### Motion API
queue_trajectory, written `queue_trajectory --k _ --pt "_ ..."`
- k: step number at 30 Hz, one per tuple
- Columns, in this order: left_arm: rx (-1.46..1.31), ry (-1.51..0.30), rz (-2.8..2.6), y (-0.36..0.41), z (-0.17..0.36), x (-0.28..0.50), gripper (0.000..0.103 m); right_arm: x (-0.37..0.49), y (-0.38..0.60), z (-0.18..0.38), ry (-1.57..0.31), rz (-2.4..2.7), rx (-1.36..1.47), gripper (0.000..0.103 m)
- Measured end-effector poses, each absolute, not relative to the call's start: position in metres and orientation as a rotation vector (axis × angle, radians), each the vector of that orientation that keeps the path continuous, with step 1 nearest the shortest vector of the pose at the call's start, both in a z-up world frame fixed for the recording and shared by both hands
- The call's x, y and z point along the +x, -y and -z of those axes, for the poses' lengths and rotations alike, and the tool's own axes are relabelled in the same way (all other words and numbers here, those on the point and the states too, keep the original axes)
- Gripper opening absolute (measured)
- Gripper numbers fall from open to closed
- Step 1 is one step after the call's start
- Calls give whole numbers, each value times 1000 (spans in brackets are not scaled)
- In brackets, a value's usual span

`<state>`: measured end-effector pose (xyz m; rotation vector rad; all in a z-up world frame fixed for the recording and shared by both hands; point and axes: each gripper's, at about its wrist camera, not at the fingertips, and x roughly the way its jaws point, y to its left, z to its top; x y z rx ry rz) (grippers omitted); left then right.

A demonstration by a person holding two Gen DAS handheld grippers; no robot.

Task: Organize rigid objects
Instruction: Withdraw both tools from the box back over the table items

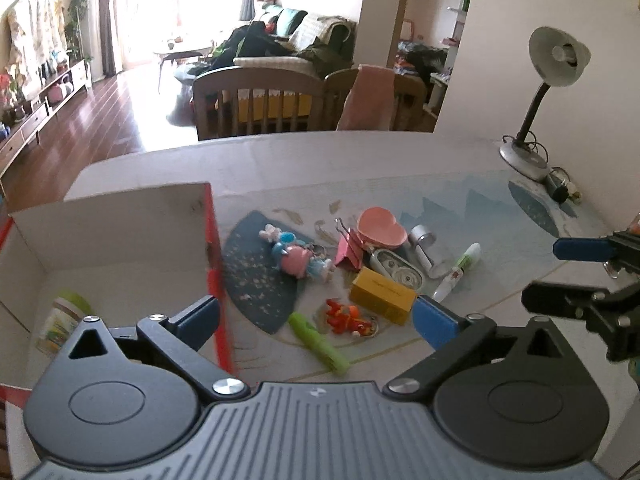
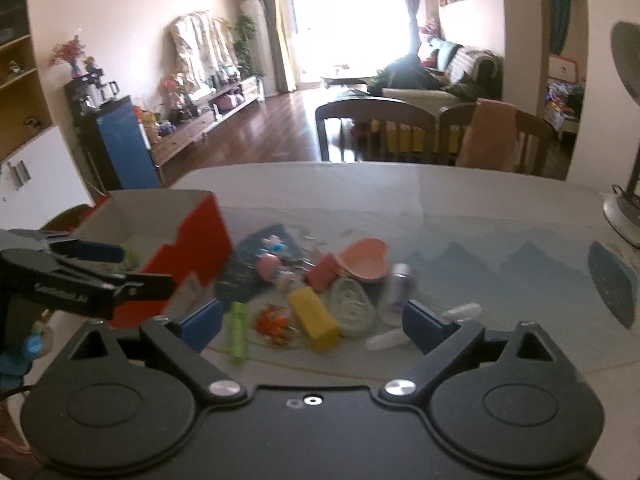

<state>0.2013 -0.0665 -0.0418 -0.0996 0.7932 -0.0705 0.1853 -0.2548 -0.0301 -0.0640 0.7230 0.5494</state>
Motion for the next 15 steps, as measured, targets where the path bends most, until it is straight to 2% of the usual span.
queue_trajectory --k 15 --pt "-94 -888 -117 107 107 223 103 262 286 100 -839 -395 -94 93"
